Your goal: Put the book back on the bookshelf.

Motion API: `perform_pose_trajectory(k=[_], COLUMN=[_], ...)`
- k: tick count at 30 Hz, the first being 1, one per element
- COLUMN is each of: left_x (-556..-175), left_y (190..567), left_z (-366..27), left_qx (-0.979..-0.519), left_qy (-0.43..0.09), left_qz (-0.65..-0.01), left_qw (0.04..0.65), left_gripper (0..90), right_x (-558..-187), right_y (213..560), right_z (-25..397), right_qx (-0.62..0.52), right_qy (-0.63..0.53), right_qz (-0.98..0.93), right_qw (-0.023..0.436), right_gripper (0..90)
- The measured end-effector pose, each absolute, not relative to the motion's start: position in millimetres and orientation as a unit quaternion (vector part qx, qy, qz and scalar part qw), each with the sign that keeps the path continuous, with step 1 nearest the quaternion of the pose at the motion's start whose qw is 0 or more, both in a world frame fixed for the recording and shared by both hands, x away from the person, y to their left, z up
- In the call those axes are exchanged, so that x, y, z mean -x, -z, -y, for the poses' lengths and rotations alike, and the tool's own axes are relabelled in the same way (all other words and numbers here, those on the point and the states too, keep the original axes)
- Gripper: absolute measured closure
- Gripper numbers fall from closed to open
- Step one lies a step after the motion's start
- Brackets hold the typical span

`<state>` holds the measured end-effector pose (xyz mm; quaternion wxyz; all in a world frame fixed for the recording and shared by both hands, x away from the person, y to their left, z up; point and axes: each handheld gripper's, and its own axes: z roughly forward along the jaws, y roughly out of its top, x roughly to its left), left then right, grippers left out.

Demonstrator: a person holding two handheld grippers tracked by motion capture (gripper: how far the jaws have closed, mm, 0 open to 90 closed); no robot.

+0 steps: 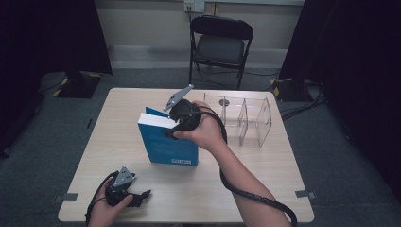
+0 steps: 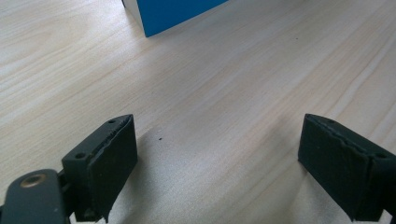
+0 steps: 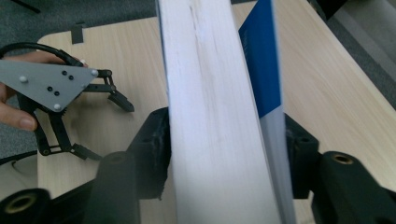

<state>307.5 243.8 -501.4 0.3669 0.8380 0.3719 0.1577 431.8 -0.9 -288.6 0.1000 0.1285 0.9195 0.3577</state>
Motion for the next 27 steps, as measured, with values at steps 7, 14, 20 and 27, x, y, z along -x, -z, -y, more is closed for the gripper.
perform_pose_trajectory(k=[7, 14, 20, 27], left_x=[-307, -307, -307, -307], left_y=[501, 501, 501, 501], left_z=[-244, -244, -244, -244], left_qx=[-0.838, -0.838, -0.838, -0.838], left_qy=[-0.158, -0.158, -0.157, -0.158], left_qz=[-0.372, -0.372, -0.372, -0.371], left_qw=[0.367, 0.367, 0.367, 0.367], left_gripper=[11.5, 11.6, 11.6, 11.5], right_x=[-434, -435, -437, -439], right_y=[293, 293, 297, 302], right_z=[6, 12, 18, 22], right_qx=[-0.134, -0.135, -0.141, -0.148], right_qy=[-0.363, -0.359, -0.345, -0.346], right_qz=[-0.918, -0.919, -0.924, -0.923], right_qw=[0.091, 0.086, 0.091, 0.087], right_gripper=[42.9, 42.5, 41.9, 44.9])
